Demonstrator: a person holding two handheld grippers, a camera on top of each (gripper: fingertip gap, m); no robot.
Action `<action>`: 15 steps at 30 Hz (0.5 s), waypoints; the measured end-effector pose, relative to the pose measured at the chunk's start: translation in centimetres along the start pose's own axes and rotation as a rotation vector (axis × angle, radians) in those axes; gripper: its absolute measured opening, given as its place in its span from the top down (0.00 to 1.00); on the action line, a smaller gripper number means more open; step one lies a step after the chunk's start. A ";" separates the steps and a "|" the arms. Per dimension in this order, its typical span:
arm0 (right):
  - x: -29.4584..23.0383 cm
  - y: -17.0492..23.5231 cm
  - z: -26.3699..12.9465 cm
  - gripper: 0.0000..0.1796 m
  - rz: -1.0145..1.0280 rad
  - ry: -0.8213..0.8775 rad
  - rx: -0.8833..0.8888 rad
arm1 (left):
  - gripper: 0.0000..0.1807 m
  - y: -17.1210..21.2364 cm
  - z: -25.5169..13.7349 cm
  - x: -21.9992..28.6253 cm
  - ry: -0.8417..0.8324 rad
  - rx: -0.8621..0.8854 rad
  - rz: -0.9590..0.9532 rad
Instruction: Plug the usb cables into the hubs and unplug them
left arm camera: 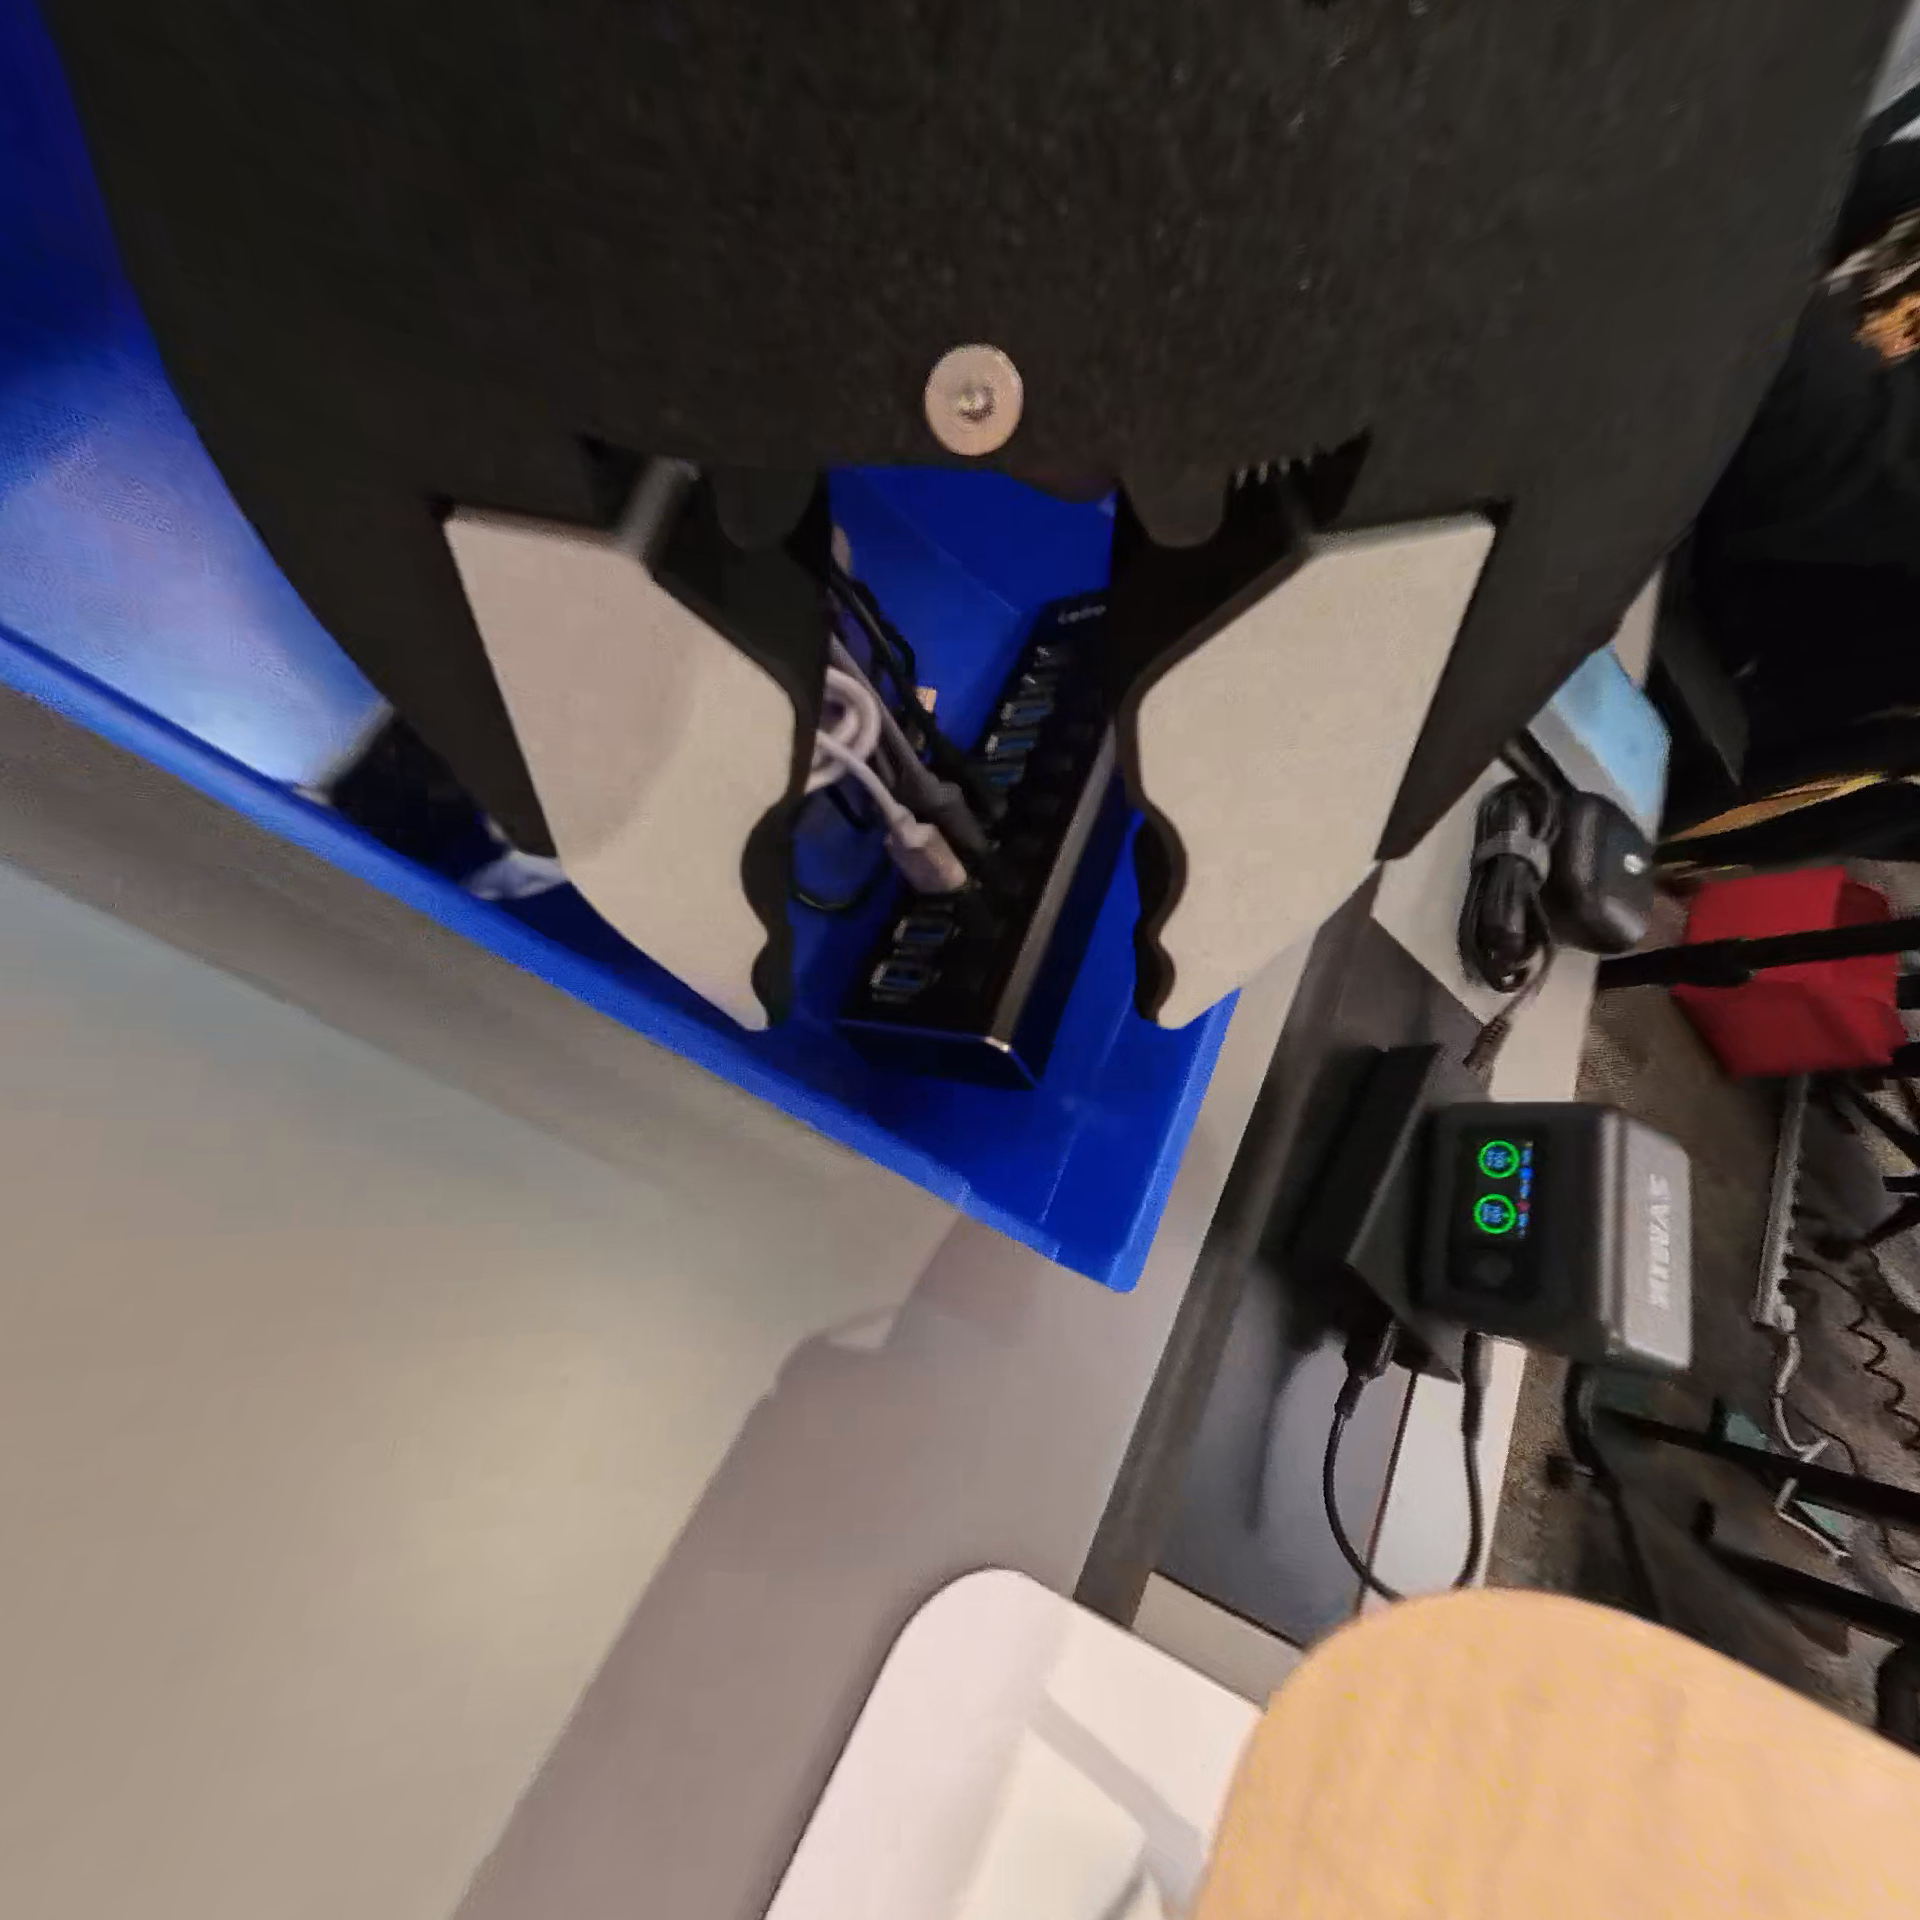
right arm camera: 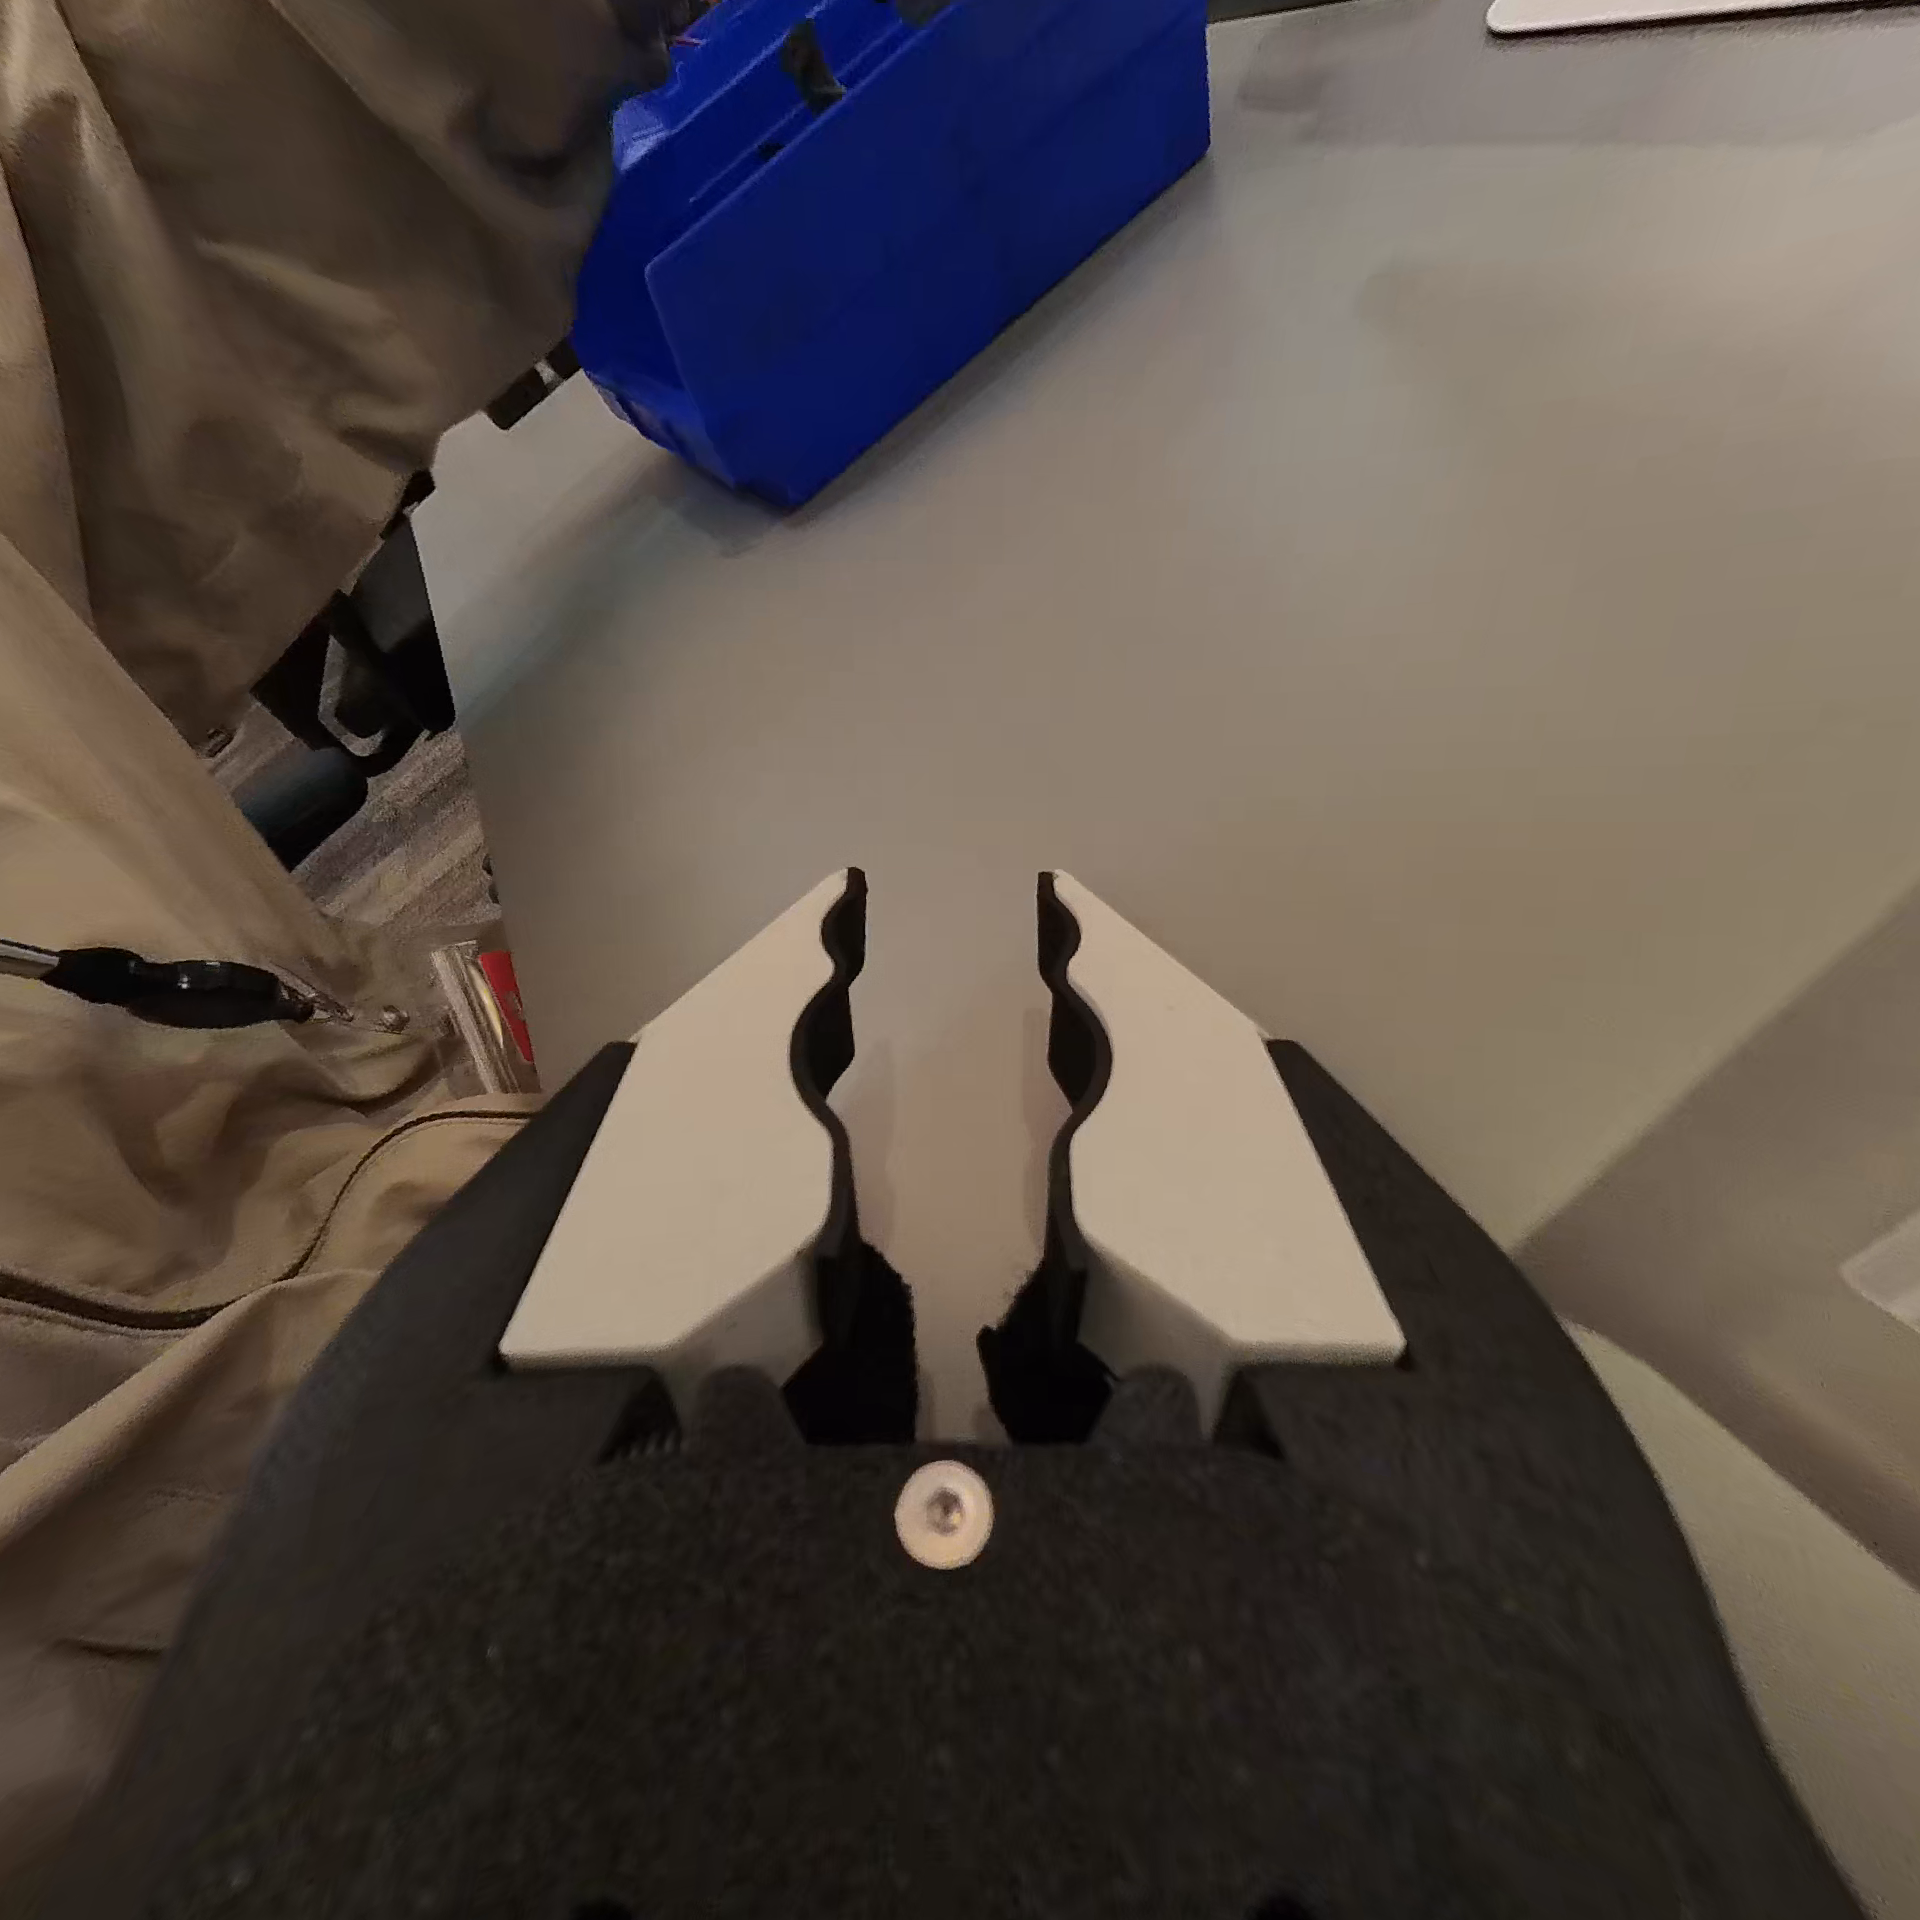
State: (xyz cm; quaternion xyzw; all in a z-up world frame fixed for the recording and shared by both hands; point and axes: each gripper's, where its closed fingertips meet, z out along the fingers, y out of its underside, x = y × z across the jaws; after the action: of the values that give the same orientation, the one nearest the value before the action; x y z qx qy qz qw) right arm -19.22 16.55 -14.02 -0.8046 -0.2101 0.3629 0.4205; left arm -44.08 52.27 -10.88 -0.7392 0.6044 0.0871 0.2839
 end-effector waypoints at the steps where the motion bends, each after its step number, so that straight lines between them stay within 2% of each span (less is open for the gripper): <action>1: 0.1 0.0 -0.1 0.82 0.002 0.002 0.001 | 0.65 0.5 0.9 -0.2 -0.014 -0.026 0.025; 5: 0.4 0.3 -0.2 0.82 0.013 0.010 -0.001 | 0.74 1.4 2.5 -0.6 -0.089 -0.049 0.138; 9: 0.4 0.4 0.0 0.82 0.016 0.007 -0.010 | 0.76 1.2 2.4 -0.4 -0.175 -0.040 0.265; 11: 0.4 0.6 0.1 0.82 0.020 0.004 -0.021 | 0.78 1.1 2.3 0.0 -0.166 -0.036 0.263; 15: 0.3 0.8 0.2 0.82 0.019 0.001 -0.032 | 0.72 0.8 1.7 0.9 -0.095 -0.021 0.195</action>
State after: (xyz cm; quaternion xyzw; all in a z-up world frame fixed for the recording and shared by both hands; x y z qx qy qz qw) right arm -19.11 16.40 -14.94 -0.8134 -0.2079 0.3629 0.4044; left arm -44.29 52.30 -12.92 -0.6750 0.6584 0.1556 0.2944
